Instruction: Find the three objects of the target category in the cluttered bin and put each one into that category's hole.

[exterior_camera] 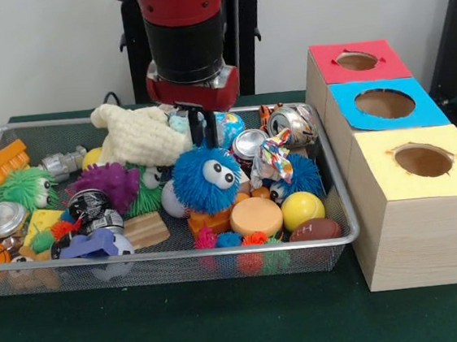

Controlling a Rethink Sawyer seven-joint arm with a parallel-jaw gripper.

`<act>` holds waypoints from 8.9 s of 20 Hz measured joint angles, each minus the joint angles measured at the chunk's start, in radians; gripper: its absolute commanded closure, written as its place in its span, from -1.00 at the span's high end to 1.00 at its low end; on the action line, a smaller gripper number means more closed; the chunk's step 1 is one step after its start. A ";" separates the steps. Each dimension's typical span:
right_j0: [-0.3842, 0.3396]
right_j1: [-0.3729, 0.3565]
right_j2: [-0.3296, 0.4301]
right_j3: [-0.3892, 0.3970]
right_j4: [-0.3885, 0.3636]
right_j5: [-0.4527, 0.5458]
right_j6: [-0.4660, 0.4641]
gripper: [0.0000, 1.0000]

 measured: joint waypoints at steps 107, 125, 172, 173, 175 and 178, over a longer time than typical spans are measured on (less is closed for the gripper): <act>-0.070 0.056 0.067 0.124 -0.273 -0.248 0.000 1.00; -0.039 0.074 0.011 0.103 -0.277 -0.347 0.000 -1.00; 0.264 -0.326 -0.003 0.287 0.176 -0.156 0.000 -1.00; 0.274 -0.322 -0.007 0.284 0.178 -0.156 0.000 -1.00; 0.296 -0.313 -0.017 0.275 0.181 -0.156 0.000 -1.00; 0.324 -0.283 -0.036 0.255 0.181 -0.156 0.000 -1.00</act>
